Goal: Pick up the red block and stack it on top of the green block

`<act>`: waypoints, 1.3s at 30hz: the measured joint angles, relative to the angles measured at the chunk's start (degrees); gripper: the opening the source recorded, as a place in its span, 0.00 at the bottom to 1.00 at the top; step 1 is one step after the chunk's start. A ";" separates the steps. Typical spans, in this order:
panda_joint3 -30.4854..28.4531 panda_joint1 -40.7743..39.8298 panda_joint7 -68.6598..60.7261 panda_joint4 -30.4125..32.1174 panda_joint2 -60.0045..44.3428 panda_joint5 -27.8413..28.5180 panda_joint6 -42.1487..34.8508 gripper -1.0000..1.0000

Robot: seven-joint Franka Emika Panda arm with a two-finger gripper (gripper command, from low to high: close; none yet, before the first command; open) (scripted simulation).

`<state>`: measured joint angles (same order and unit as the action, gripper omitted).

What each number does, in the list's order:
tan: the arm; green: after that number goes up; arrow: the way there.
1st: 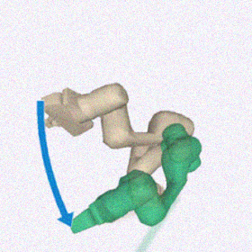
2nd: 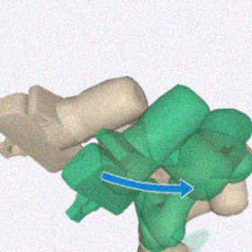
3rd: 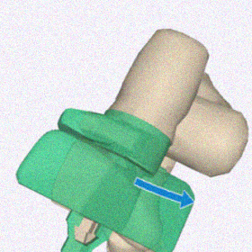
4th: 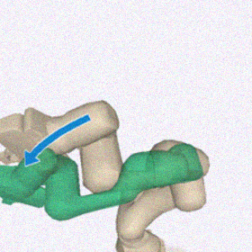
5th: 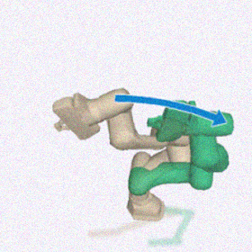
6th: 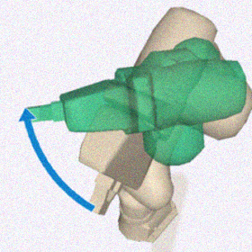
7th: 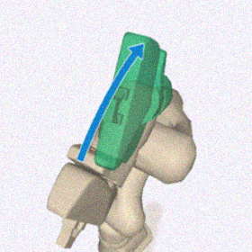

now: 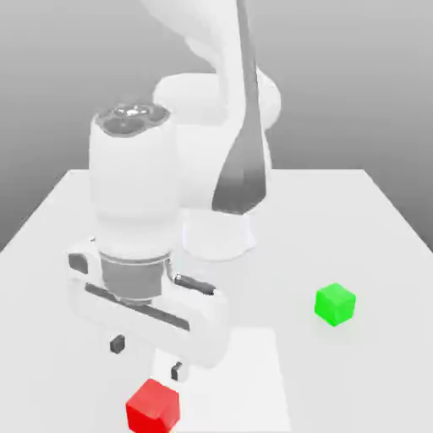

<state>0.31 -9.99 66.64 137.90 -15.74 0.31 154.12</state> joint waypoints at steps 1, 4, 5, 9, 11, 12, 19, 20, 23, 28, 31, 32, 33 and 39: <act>0.02 -0.06 0.09 -0.25 -2.07 -0.03 1.58 0.50; -0.05 -0.04 0.20 -1.06 -7.68 -0.01 6.17 0.00; -0.05 -0.04 0.20 -1.06 -7.68 -0.01 6.17 0.00; -0.02 -0.05 0.25 -1.06 -7.68 0.03 6.24 0.00; 0.00 -0.08 0.26 -1.06 -7.73 0.04 6.25 0.00; 0.03 -0.12 0.25 -0.84 -6.36 0.02 5.09 0.00; 5.85 3.92 -1.57 5.75 7.13 -2.53 -1.65 0.00; 7.71 5.30 -2.18 7.51 9.01 -3.38 -1.70 0.00; 12.74 15.80 -4.56 13.58 15.44 -6.88 -1.88 0.00; 16.91 26.03 -7.59 23.52 25.39 -11.15 -1.82 0.00; 20.56 31.42 -8.52 29.01 30.32 -12.36 -1.34 0.00; 21.55 31.26 -7.66 29.73 30.13 -11.08 -0.62 0.00; 22.46 30.44 -6.43 30.05 29.32 -9.28 0.29 0.00; 25.39 24.59 2.18 30.03 21.57 3.22 6.76 0.00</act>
<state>25.71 14.60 68.82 167.93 5.83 3.54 160.89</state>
